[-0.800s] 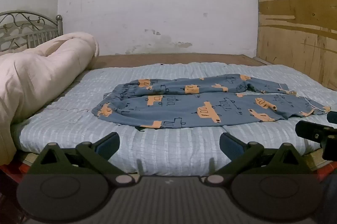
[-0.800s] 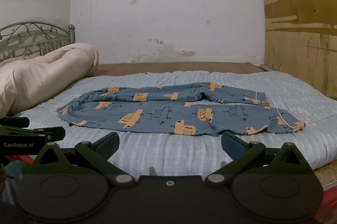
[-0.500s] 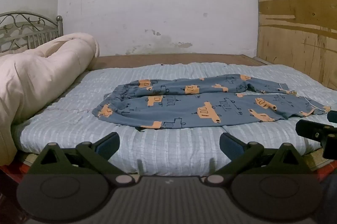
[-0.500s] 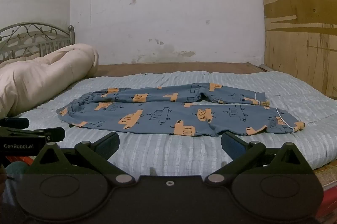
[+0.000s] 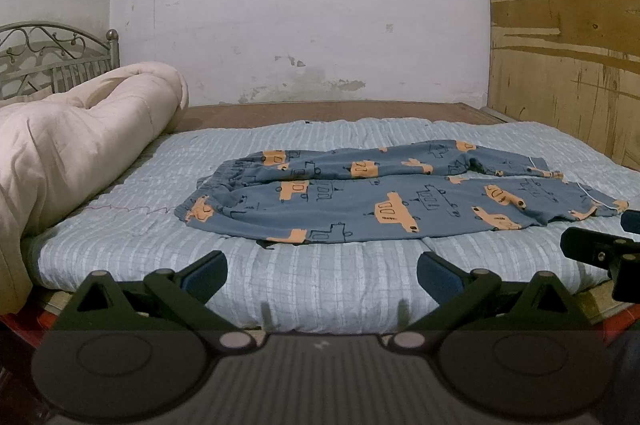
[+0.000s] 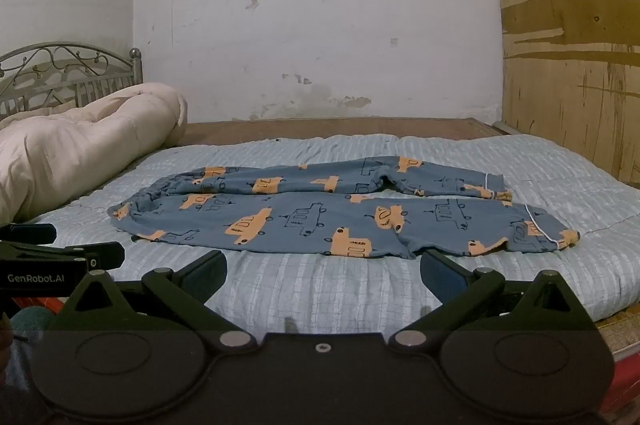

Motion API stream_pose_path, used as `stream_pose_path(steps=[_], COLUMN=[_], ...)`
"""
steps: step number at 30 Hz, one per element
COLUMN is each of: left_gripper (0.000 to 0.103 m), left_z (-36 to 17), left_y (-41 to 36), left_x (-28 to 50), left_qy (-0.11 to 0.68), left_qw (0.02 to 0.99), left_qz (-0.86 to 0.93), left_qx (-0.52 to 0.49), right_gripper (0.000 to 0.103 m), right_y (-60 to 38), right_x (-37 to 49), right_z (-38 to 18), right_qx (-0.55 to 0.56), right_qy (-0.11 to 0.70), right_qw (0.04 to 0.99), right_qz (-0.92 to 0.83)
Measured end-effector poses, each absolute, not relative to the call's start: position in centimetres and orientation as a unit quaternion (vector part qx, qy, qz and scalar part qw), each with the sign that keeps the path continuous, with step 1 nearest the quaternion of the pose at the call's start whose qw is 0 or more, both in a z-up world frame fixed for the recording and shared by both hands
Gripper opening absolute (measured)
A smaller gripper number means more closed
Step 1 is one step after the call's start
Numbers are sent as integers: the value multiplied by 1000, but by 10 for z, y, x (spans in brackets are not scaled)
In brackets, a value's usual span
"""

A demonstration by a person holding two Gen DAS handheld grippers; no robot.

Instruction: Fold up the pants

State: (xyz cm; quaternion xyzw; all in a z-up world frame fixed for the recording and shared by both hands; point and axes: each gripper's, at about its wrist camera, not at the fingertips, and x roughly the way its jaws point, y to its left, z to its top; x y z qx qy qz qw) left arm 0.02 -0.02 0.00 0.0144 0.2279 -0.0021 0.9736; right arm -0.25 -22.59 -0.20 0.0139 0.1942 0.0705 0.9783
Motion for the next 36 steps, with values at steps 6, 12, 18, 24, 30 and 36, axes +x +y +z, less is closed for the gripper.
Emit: stream_pose_path(steps=[6,12,18,24,30,36], left_gripper=[102,102,102,102,102,102], left_z=[0,-1,-1,-2,-2,-3], left_y=[0,1,1,1,1,1], left_x=[0,0,0,0,1,-2], left_qy=[228,228,228,229,229,229], left_qw=[974,974,973,973,973,973], left_qz=[-2,-4,-4,-3,-3,-3], left_qx=[14,15,15,15,15,15], right_gripper=[102,102,102,102,102,102], right_y=[-226,-226,-226,-226,-226,-226], right_x=[-3,-3,-3,-3,-3,-3], right_z=[-2,-2,-2,-3,-3,-3], right_qx=[14,14,15,15,15,16], right_qy=[194,195,195,195,196,196], right_qw=[978,978,978,978,978,978], right_qz=[70,70,70,71,71,71])
